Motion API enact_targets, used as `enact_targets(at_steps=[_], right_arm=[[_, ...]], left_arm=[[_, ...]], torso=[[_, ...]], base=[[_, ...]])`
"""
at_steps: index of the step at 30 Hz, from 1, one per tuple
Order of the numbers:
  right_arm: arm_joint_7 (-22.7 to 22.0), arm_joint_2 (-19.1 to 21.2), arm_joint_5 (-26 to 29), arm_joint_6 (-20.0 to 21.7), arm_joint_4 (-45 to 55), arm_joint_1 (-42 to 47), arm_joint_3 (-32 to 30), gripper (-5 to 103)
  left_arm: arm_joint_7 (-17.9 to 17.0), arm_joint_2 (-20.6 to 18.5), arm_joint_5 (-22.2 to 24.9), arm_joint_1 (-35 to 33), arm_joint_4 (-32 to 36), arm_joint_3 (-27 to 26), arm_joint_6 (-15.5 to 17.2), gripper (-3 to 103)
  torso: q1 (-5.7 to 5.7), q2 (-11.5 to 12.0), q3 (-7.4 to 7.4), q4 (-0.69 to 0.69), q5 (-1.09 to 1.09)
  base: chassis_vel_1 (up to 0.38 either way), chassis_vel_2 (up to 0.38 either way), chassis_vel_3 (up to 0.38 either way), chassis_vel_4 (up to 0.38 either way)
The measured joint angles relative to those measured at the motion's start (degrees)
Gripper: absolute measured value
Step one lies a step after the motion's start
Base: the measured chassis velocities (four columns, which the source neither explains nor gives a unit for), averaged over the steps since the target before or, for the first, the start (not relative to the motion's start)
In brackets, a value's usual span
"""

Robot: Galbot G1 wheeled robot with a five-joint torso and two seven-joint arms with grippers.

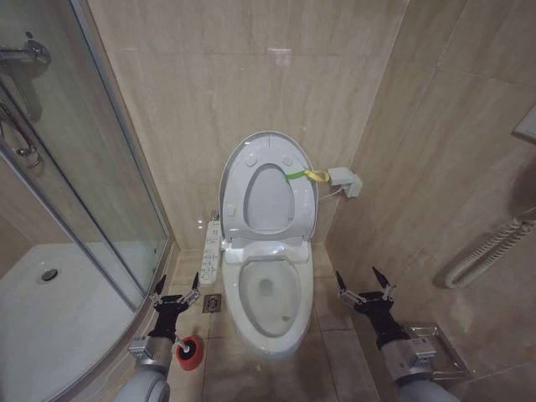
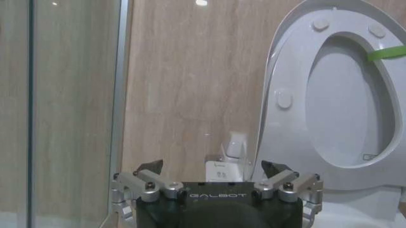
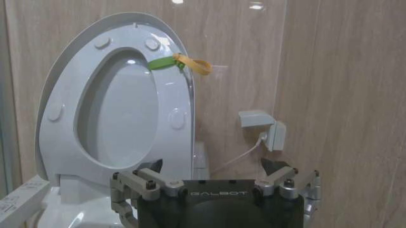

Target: Open the toilet lid, clean the toilet bowl with a toilet brush, close the toilet lid, and flush.

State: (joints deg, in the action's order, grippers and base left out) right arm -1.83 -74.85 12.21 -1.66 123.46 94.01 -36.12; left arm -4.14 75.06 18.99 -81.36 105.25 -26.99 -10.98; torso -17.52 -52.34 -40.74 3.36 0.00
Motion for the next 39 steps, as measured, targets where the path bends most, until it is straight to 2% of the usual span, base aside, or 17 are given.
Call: enact_targets(at_steps=[39], right_arm=[[0.0, 0.0, 0.0, 0.0, 0.0, 0.0, 0.0, 100]], left_arm=[[0.0, 0.0, 0.0, 0.0, 0.0, 0.0, 0.0, 100]], torso=[[0.00, 0.0, 0.00, 0.00, 0.00]], base=[[0.000, 0.000, 0.000, 0.000]])
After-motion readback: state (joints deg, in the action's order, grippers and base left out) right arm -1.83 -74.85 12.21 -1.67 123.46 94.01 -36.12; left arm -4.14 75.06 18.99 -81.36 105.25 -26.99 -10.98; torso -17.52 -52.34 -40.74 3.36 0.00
